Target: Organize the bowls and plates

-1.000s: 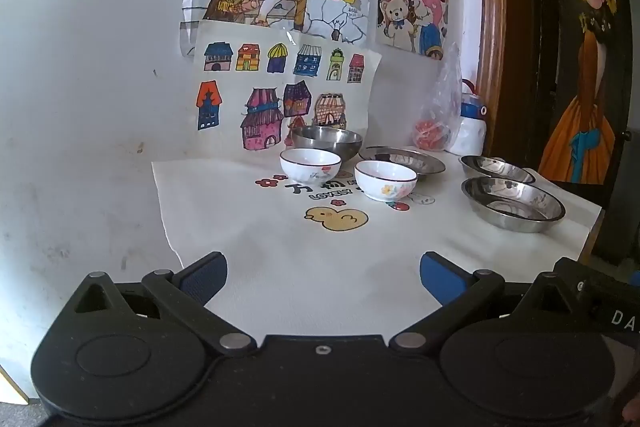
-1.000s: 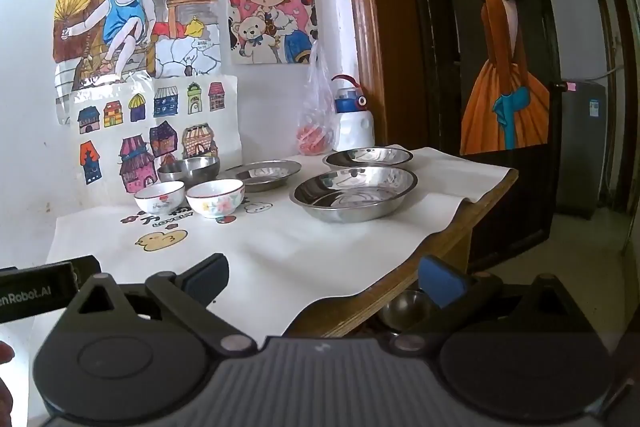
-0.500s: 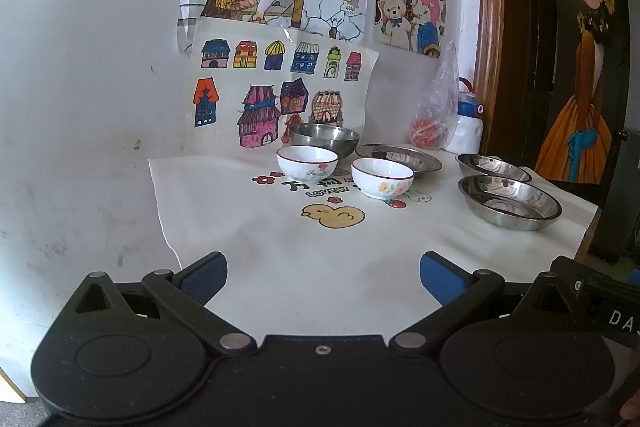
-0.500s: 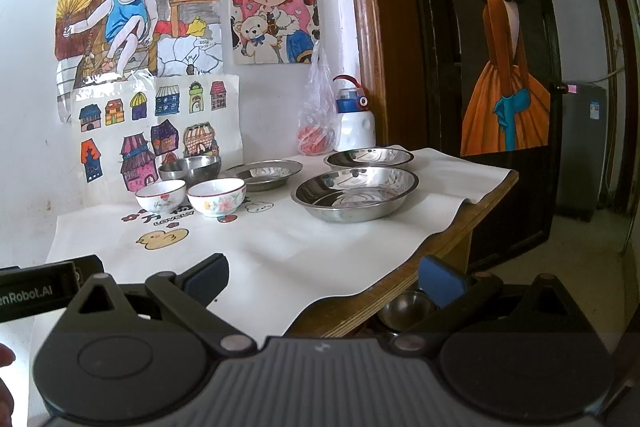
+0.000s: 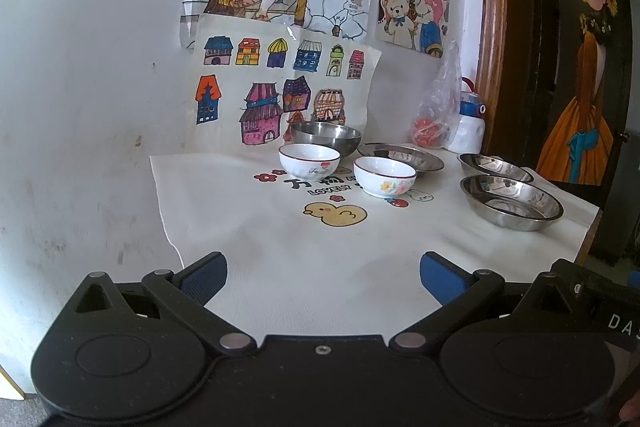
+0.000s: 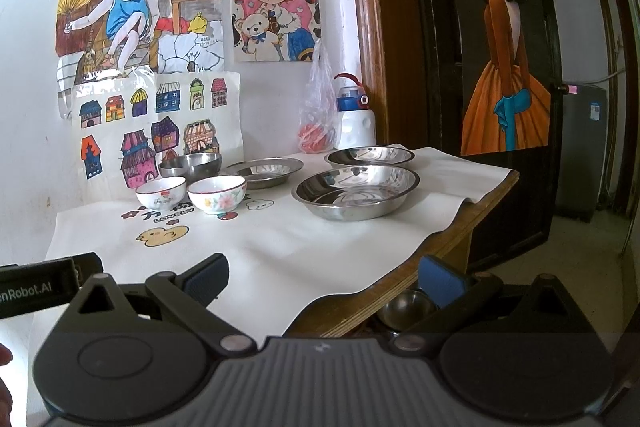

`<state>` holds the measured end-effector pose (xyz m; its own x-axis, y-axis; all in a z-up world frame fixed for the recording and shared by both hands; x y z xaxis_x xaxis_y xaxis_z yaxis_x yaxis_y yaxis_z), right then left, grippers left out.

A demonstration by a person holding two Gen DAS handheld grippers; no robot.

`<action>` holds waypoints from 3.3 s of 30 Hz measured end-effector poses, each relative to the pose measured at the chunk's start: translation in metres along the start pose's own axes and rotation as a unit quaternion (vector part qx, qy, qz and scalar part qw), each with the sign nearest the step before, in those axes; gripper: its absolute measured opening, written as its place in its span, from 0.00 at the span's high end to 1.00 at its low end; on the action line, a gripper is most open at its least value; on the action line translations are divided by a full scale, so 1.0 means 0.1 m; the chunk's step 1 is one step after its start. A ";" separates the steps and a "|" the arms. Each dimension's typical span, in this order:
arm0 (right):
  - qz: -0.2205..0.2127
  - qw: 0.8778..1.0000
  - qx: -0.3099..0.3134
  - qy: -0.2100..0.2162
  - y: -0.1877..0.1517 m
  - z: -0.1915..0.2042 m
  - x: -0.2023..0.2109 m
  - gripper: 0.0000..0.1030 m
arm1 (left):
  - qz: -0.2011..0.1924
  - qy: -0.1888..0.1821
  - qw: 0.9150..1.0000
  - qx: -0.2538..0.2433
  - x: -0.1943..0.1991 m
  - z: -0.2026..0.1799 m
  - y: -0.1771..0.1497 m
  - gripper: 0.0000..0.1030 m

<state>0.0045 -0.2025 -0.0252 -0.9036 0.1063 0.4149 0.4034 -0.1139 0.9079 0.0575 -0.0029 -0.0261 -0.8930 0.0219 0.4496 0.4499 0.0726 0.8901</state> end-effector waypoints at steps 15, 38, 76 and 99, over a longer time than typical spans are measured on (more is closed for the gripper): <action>0.000 1.000 0.001 0.000 0.01 0.00 0.01 0.00 | 0.000 -0.001 1.000 0.001 0.00 0.01 0.01 0.01; 0.001 1.000 0.002 -0.001 0.01 0.02 0.01 0.00 | 0.001 -0.001 1.000 0.001 0.00 0.00 0.01 0.01; 0.023 0.999 -0.027 0.001 0.53 -0.40 -0.84 0.00 | 0.058 -0.026 0.998 -0.012 -0.73 -0.29 0.53 0.01; 0.059 0.997 -0.049 -0.004 0.85 -1.27 -2.05 0.06 | 0.160 -0.122 0.979 -0.017 -2.05 -1.44 0.91 0.01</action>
<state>0.2056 -0.3596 -0.0404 -0.8489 0.0947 0.5201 0.4913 -0.2218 0.8423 0.2835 -0.1447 -0.0266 -0.6801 0.2767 0.6789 0.7045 -0.0094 0.7096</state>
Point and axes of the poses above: each gripper's, at about its wrist camera, not at the fingertips, and x roughly against the way its jaws point, z to its left, y to its top, the point moved 6 cm from there along -x, roughly the way its jaws point, and after that the axes turned 6 degrees about z, right-handed, at the moved point
